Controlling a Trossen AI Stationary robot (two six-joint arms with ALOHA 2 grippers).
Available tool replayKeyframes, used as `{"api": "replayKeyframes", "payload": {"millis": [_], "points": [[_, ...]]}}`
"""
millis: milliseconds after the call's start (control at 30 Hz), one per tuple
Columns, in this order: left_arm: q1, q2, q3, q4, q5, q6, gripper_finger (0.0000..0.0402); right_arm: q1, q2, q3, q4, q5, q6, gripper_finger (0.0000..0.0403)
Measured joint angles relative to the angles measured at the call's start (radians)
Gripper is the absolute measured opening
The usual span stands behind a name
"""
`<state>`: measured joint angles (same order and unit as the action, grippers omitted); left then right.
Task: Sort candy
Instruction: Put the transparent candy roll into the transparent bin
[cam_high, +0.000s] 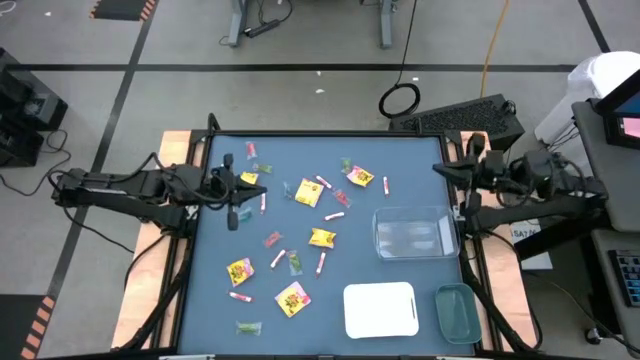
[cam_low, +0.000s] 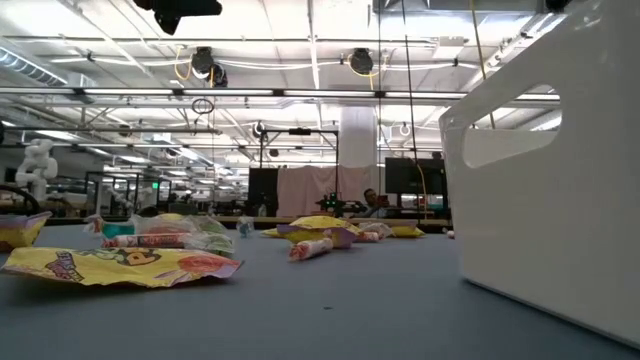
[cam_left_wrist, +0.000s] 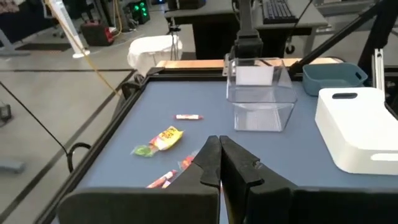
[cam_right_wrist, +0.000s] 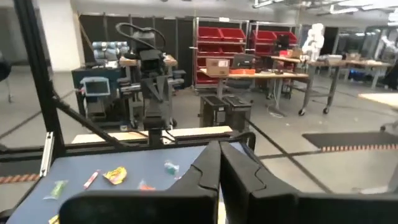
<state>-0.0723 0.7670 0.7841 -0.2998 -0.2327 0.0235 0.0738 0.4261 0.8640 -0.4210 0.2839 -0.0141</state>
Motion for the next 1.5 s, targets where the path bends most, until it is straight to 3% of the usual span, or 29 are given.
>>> {"api": "replayKeyframes", "payload": {"millis": [200, 467, 600, 867, 967, 1500], "points": [[0.000, 0.000, -0.037, -0.006, -0.025, -0.054, 0.0002, 0.000, 0.092, 0.031, 0.077, -0.001, -0.092, 0.0000], [0.000, 0.014, -0.159, -0.022, -0.226, -0.330, 0.0009, 0.000, 0.219, -0.066, 0.125, 0.003, -0.074, 0.0000], [0.000, 0.056, -0.197, -0.047, -0.284, -0.454, 0.0060, 0.000, 0.291, -0.114, 0.204, 0.005, -0.037, 0.0000], [0.000, 0.190, -0.220, -0.055, -0.359, -0.679, 0.0215, 0.000, 0.428, -0.134, 0.309, 0.008, -0.024, 0.0000], [0.000, 0.255, -0.220, -0.055, -0.390, -0.771, 0.0246, 0.000, 0.467, -0.134, 0.337, 0.008, -0.029, 0.0000], [0.000, 0.604, -0.219, -0.062, -0.427, -1.161, 0.0254, 0.000, 0.549, -0.134, 0.338, 0.008, 0.055, 0.0000]]}}
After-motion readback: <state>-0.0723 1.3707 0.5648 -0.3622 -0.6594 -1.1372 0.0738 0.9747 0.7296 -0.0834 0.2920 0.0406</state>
